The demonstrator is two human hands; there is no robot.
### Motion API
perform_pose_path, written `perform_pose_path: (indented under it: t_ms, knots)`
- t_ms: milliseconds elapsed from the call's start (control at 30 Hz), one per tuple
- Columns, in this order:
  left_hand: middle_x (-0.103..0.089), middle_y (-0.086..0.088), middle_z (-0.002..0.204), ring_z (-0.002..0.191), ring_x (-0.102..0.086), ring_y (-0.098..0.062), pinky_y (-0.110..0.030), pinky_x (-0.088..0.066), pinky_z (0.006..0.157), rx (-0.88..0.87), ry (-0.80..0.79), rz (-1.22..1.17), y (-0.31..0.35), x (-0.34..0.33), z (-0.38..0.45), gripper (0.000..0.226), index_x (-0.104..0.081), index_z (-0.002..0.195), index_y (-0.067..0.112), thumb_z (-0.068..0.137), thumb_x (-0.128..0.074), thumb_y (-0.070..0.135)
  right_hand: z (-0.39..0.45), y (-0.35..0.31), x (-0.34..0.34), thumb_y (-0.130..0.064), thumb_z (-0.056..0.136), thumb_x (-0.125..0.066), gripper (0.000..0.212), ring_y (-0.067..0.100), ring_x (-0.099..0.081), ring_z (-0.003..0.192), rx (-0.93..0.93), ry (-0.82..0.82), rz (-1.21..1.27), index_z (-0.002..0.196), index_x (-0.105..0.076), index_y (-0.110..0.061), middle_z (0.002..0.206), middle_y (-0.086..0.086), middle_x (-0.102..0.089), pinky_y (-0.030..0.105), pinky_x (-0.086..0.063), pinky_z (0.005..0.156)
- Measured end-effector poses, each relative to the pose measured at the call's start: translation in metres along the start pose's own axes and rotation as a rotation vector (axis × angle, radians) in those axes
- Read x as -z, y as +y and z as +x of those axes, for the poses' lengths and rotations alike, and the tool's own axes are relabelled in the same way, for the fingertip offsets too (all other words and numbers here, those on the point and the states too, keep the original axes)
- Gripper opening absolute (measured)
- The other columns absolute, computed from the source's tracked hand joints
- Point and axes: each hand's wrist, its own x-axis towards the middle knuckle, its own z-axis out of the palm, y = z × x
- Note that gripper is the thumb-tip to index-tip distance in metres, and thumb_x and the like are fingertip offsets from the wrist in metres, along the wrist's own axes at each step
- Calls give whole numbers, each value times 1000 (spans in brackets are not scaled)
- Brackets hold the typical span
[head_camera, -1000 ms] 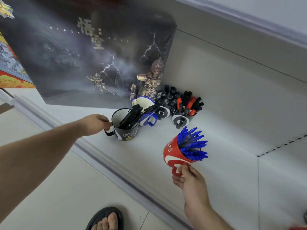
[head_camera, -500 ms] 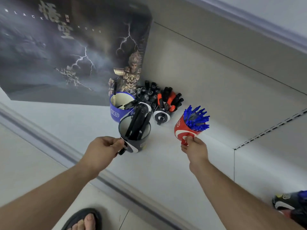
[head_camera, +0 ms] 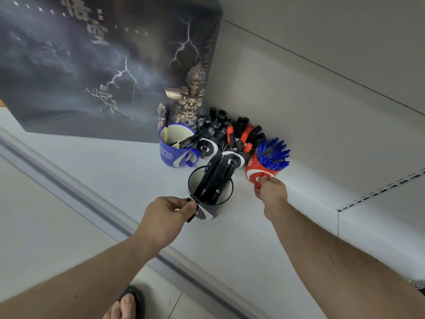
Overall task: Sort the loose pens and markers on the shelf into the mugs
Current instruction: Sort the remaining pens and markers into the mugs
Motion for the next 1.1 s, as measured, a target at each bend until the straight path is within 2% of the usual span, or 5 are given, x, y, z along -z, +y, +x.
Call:
perform_pose_path:
  t_ms: [333, 533, 767, 933, 1100]
  knots:
    - [-67, 32, 73, 61, -54, 8, -13, -40, 66, -5, -8, -1, -14, -29, -14, 41, -71, 53, 40, 93, -64, 32, -109, 9, 29, -23, 90, -55, 18, 29, -66, 70, 45, 233, 93, 74, -62, -19, 69, 8, -68, 39, -53, 71]
    - [-59, 37, 79, 80, -55, 15, 4, -34, 66, -5, -10, -40, -22, -53, -21, 20, -79, 86, 26, 95, -63, 33, -185, 33, 11, -11, 83, -63, 16, 20, -62, 57, -50, 33, 135, 69, -67, -7, 56, -2, -63, 40, -51, 66]
    - [-68, 2, 80, 86, -64, -22, -27, -46, 70, -42, 246, 346, 1, 3, 4, 27, -65, 76, 28, 93, -52, 44, -200, 26, -17, -53, 74, -71, 36, 23, -61, 63, -161, -151, -45, 61, -73, -19, 59, 1, -65, 36, -51, 67]
    - [-62, -2, 116, 106, -60, -25, -30, -45, 84, -87, 419, 299, 30, 55, 93, 37, -60, 115, 14, 84, -65, 35, -194, 35, -34, -35, 85, -67, 30, 20, -54, 59, -121, -154, 53, 74, -71, -7, 62, 3, -64, 35, -42, 62]
    - [-58, 2, 75, 79, -59, -26, -28, -42, 65, 26, 452, -8, 43, 17, 114, 16, -55, 81, 16, 83, -62, 31, -186, 43, -21, -20, 89, -67, 26, 21, -56, 61, -162, -96, 136, 64, -73, -12, 62, 2, -68, 35, -45, 65]
